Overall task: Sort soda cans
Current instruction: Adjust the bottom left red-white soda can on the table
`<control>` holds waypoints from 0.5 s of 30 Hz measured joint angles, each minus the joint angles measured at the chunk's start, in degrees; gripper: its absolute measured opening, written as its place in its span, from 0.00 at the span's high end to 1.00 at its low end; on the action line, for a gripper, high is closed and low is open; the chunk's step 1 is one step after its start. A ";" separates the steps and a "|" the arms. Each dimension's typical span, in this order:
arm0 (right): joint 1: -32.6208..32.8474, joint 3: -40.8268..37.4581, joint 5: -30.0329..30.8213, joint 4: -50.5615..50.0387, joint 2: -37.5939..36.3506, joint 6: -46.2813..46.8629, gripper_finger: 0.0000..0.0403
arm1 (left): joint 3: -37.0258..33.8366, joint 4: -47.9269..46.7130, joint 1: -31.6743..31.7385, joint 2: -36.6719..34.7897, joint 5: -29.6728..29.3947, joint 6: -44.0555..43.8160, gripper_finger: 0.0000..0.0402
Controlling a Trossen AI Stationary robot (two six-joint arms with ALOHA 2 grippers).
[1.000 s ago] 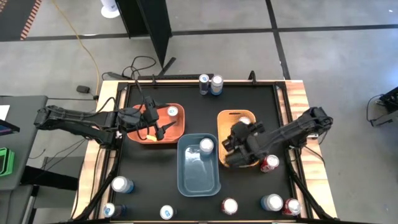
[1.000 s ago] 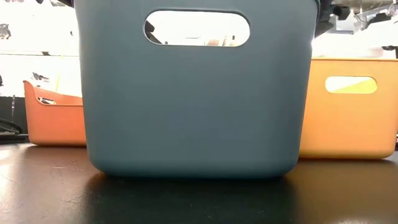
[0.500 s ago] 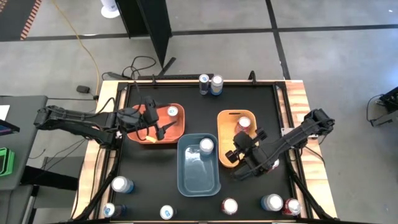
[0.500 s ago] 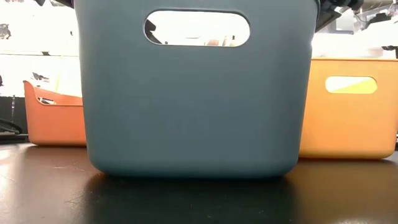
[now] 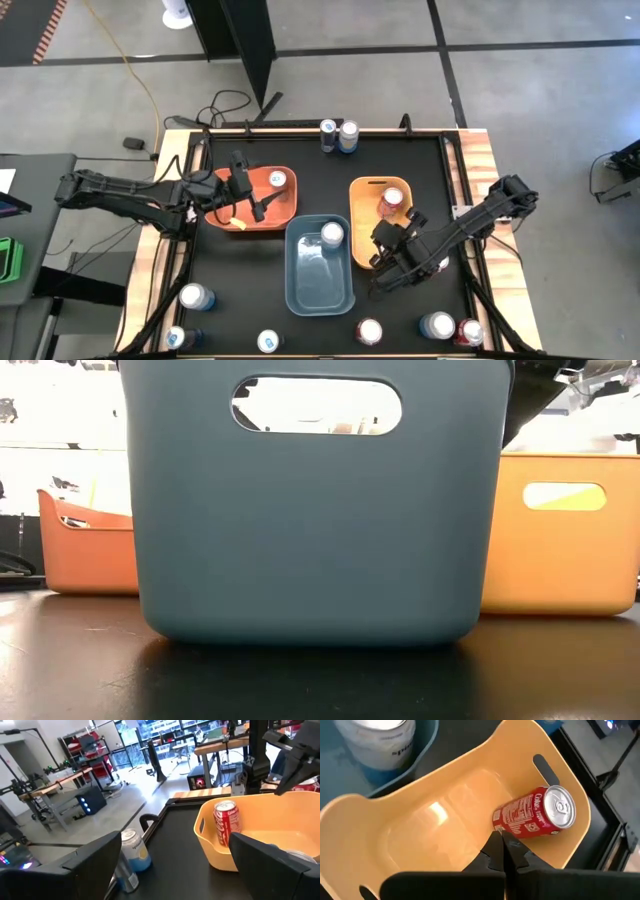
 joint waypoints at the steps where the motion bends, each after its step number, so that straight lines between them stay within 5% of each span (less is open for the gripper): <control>1: -0.24 0.00 0.12 0.06 0.00 -0.74 0.99 | 0.00 0.20 0.01 0.00 0.00 0.32 0.09; 9: -0.18 0.00 -0.21 0.85 0.07 1.08 0.92 | 0.00 2.93 0.01 0.00 0.00 1.78 0.09; 15: 4.45 0.00 -0.11 3.49 0.17 4.11 0.99 | 0.00 2.55 0.00 0.00 0.00 2.30 0.09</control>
